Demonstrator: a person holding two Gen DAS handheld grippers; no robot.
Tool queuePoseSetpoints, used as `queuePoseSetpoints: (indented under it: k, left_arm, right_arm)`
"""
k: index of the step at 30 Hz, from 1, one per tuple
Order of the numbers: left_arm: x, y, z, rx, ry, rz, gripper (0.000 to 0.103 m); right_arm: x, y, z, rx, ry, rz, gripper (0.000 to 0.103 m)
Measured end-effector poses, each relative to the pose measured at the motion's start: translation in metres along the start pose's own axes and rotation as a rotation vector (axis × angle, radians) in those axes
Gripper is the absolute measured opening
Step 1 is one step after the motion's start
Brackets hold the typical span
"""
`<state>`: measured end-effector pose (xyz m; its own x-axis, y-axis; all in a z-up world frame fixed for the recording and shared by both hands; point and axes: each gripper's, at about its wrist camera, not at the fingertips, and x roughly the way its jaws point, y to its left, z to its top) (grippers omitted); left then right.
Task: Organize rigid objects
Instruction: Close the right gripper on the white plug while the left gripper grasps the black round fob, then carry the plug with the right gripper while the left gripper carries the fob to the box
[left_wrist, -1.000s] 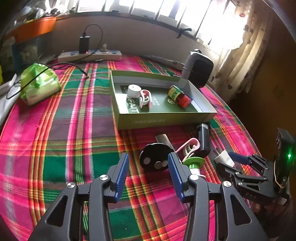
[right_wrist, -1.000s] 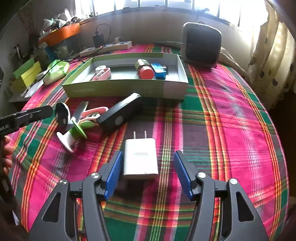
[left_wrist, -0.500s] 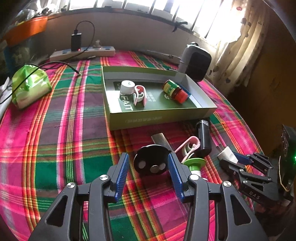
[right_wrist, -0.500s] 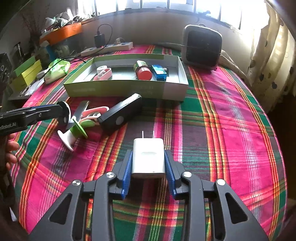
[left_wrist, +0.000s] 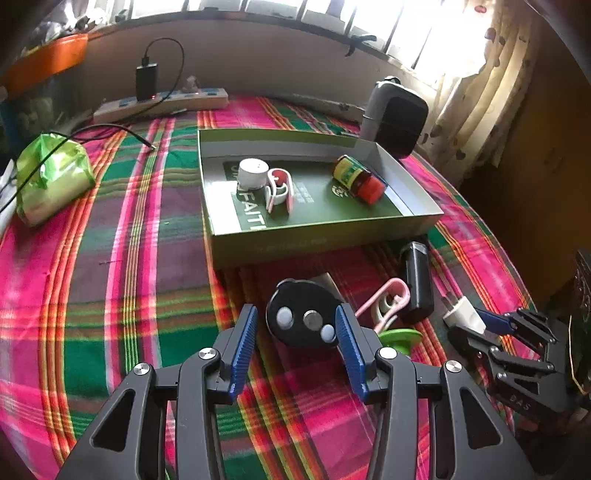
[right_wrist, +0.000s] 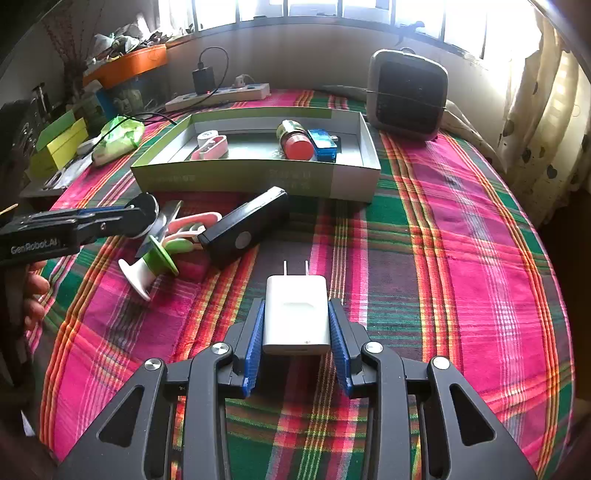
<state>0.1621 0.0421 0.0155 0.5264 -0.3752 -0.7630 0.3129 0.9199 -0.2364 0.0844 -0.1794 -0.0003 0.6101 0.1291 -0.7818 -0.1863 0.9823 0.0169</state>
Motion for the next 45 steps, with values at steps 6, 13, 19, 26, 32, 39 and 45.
queuePoseSetpoints:
  k: [6,13,19,26,32,39,45]
  left_arm:
    - [0.0074,0.0017,0.0040,-0.009,0.015,0.022,0.043]
    - [0.0063,0.0056,0.0031,-0.043,0.011,0.009,0.043]
    - [0.0065,0.0054,0.0036,-0.048,0.009,0.016,0.043]
    - [0.0070,0.0056,0.0041,-0.056,0.002,0.060,0.031]
    - [0.0055,0.0072,0.0023,-0.062,-0.005,0.070,0.030]
    - [0.0033,0.0083,0.0003,-0.063,-0.011,0.082,0.030]
    - [0.0024,0.0079,0.0001,-0.063,-0.012,0.094,0.030]
  right_arm:
    - [0.0003,-0.0009,0.0003,0.001,0.000,0.005,0.035]
    - [0.0009,0.0003,0.0013,-0.007,-0.002,0.010,0.035]
    - [0.0008,0.0008,0.0018,-0.011,-0.003,0.011,0.035]
    - [0.0008,0.0008,0.0014,-0.012,-0.004,0.013,0.035]
    - [0.0004,0.0024,0.0014,-0.012,-0.005,0.017,0.035]
    - [0.0001,0.0026,0.0010,-0.015,-0.007,0.023,0.035]
    - [0.0005,0.0020,0.0008,-0.014,-0.007,0.024,0.035]
